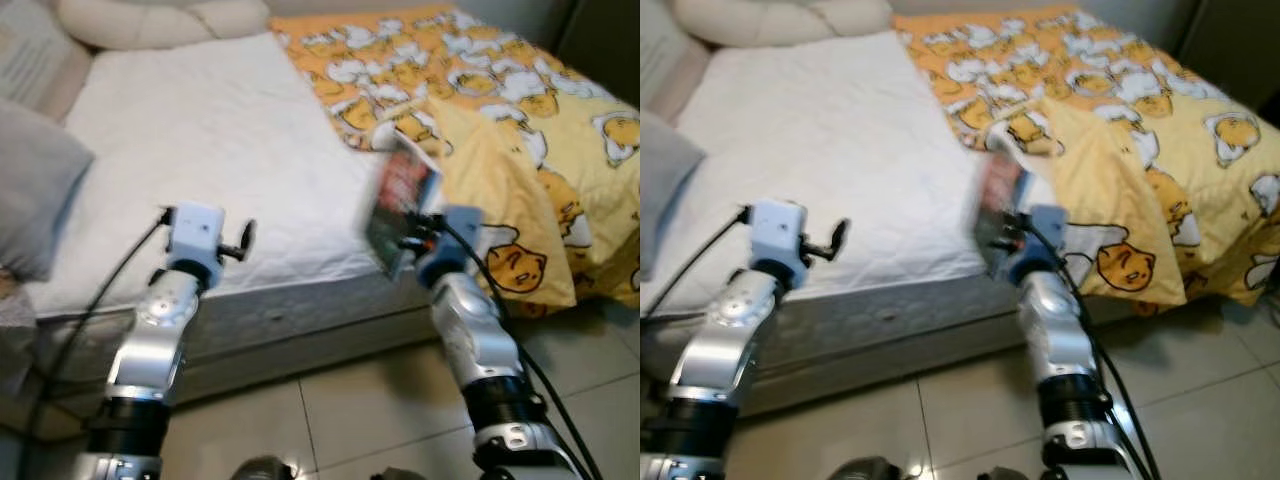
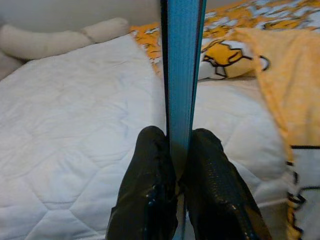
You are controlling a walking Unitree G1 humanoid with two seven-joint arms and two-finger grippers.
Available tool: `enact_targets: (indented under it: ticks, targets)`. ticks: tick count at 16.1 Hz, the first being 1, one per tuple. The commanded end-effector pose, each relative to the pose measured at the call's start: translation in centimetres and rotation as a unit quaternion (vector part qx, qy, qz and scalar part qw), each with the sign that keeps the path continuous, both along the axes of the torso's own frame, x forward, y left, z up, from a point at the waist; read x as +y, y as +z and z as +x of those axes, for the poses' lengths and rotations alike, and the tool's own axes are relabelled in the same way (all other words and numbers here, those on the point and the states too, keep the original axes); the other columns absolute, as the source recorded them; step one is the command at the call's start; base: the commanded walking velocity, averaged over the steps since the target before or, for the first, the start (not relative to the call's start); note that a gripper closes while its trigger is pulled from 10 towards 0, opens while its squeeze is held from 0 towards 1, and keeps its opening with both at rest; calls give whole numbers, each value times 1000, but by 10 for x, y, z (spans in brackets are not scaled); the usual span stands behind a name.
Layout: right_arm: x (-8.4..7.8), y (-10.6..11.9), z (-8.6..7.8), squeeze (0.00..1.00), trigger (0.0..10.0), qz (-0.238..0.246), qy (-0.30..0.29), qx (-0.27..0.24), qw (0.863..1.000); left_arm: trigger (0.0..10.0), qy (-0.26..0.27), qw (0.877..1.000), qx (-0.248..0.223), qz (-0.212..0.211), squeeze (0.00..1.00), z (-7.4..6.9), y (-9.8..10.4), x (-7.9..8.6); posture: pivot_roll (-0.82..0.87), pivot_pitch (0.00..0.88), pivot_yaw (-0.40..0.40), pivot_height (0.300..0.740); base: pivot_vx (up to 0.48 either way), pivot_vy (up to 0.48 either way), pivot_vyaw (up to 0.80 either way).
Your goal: Clean up the room
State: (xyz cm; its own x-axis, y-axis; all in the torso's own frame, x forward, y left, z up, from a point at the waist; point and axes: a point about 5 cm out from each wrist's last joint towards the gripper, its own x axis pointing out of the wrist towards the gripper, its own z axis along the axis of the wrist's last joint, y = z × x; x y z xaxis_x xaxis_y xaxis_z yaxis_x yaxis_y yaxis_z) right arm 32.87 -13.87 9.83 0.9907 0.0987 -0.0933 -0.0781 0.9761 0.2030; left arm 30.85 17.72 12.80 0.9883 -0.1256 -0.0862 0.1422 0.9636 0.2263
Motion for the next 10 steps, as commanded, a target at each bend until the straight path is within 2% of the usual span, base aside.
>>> enact_targets:
  ticks: [1,8,10]
  targets:
    - [3,14,5,0,10000,2,3,-31,1000,10000,11,1000,-5,6,0,1,3,7,-13,0,3,740,0,435,0]
    - [5,14,5,0,10000,-1,6,-31,999,10000,16,1000,-8,2,0,1,4,8,-12,0,3,740,0,436,0]
    - [5,14,4,0,10000,-2,7,-31,999,10000,24,1000,-14,-5,0,1,6,9,-12,0,3,740,0,135,0]
